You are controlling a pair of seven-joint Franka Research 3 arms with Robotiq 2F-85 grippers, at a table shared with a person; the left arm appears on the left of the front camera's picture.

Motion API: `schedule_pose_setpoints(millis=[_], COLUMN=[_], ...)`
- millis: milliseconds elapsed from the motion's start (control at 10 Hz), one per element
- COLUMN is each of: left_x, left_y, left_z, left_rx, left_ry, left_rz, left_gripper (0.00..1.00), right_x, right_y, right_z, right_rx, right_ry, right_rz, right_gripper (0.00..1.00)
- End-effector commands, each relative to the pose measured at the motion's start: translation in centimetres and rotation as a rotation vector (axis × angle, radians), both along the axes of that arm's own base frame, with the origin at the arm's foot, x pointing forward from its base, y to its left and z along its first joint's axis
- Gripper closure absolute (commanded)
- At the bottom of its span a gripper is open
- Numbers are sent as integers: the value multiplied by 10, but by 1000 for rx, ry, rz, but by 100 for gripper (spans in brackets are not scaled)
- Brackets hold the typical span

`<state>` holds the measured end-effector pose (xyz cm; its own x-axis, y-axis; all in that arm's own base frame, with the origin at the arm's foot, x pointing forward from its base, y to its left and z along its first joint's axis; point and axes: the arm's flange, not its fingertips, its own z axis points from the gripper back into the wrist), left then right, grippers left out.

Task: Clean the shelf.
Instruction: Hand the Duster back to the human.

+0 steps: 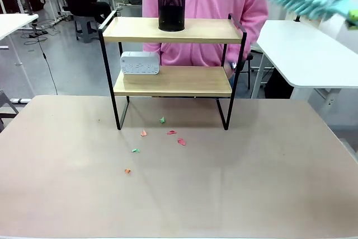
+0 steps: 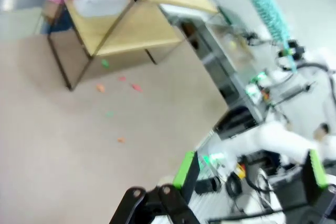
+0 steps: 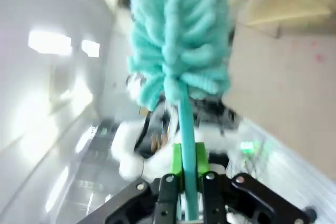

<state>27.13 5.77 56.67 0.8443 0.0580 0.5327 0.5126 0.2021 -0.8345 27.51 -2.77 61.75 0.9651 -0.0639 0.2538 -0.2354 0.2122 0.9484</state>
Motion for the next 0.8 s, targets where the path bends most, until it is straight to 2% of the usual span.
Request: schedule_pose_setpoints(millis=[0, 100, 200, 300, 400, 500, 600, 700], left_x=[2, -5, 3, 3, 3, 2, 7, 13], left_y=[-32, -45, -27, -27, -27, -41, -62, -86], left_z=[-28, -43, -14, -14, -14, -30, -31, -34], left_rx=[19, 62, 12, 12, 12, 30, 45, 44], left_ry=[92, 144, 43, 43, 43, 82, 52, 72], left_rz=[-114, -167, -76, -76, -76, -114, -107, -155], left_gripper=[0, 0, 0, 0, 0, 0, 0, 0], right_x=[-13, -16, -15, -24, -24, -28, -18, -15], right_y=[18, 26, 14, 39, 39, 39, 61, 77], right_z=[-32, -49, -66, -30, -30, -60, -59, -48], right_rx=[-170, -266, -415, -78, -78, -195, -226, -212], right_ry=[56, 102, 82, 97, 97, 162, 150, 91], right_rz=[594, 718, 528, 334, 334, 456, 605, 765], right_gripper=[87, 87, 87, 87, 87, 87, 87, 87])
